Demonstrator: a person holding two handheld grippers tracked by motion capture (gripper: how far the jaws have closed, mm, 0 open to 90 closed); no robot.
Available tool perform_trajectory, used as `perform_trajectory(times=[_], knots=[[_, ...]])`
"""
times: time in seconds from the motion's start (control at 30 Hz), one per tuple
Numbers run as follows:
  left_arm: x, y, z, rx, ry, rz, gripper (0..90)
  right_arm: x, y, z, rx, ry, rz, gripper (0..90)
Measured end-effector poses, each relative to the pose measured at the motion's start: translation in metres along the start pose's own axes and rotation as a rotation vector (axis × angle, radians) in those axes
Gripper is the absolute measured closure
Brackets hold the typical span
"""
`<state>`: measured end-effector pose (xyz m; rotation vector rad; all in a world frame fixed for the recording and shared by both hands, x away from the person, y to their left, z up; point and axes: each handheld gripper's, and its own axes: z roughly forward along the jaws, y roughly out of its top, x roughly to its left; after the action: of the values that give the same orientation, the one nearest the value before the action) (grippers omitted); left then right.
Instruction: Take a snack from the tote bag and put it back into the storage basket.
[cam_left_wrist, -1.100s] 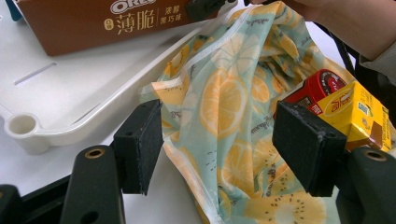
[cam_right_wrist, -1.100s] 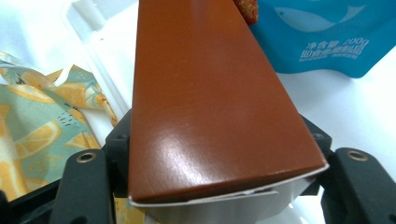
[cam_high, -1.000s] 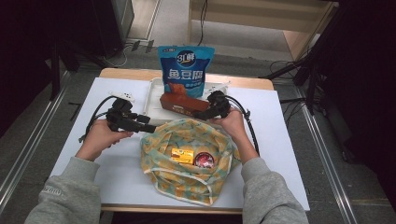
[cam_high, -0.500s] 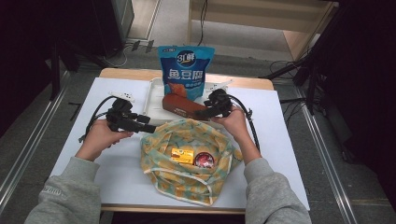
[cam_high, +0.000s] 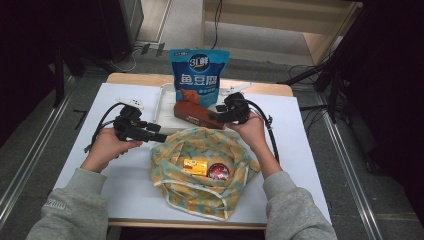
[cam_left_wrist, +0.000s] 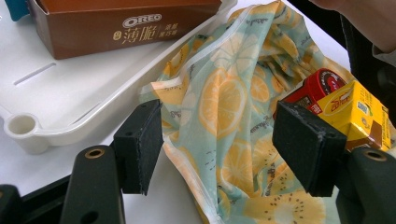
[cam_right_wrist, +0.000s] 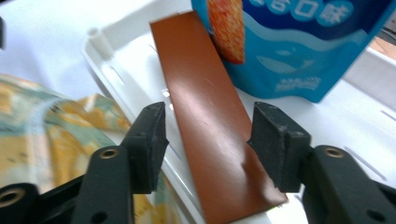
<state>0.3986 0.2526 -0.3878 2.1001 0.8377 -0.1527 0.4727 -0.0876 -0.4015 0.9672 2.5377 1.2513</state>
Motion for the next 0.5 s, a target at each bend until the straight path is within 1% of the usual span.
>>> perform_trajectory(times=[0.07, 0.1, 0.13, 0.17, 0.2, 0.23, 0.3, 0.37, 0.43, 0.47, 0.5], knots=[[0.0, 0.0, 0.0, -0.001, -0.001, 0.0, 34.0, 0.005, 0.001, 0.002, -0.009, 0.005, 0.002, 56.1], [0.0, 0.0, 0.0, -0.001, -0.001, 0.0, 34.0, 0.005, 0.001, 0.002, -0.009, 0.005, 0.002, 56.1], [0.0, 0.0, 0.0, -0.001, -0.001, 0.0, 33.9, 0.008, 0.002, 0.004, -0.008, 0.011, 0.009, 59.3], [0.0, 0.0, 0.0, -0.001, -0.001, 0.0, 34.0, 0.008, 0.002, 0.004, -0.008, 0.011, 0.009, 59.3], [0.0, 0.0, 0.0, -0.001, 0.0, 0.0, 34.0, 0.009, 0.001, 0.007, -0.008, 0.027, 0.014, 62.3], [0.0, 0.0, 0.0, -0.001, -0.001, 0.0, 34.0, 0.009, 0.001, 0.007, -0.008, 0.027, 0.014, 62.3], [0.0, 0.0, 0.0, -0.002, -0.002, 0.0, 34.0, 0.011, 0.001, 0.01, -0.003, 0.04, 0.02, 66.3], [0.0, 0.0, -0.001, -0.004, -0.002, 0.0, 33.9, 0.013, 0.0, 0.014, 0.004, 0.064, 0.016, 72.4], [0.0, 0.0, -0.001, -0.009, 0.0, 0.004, 34.0, 0.016, 0.0, 0.019, 0.026, 0.077, 0.011, 82.1], [0.0, 0.0, -0.001, -0.009, 0.0, 0.004, 34.0, 0.016, 0.0, 0.019, 0.026, 0.077, 0.011, 82.1], [0.0, 0.0, -0.001, -0.008, 0.001, 0.004, 34.0, 0.017, 0.0, 0.021, 0.033, 0.085, 0.015, 84.9]])
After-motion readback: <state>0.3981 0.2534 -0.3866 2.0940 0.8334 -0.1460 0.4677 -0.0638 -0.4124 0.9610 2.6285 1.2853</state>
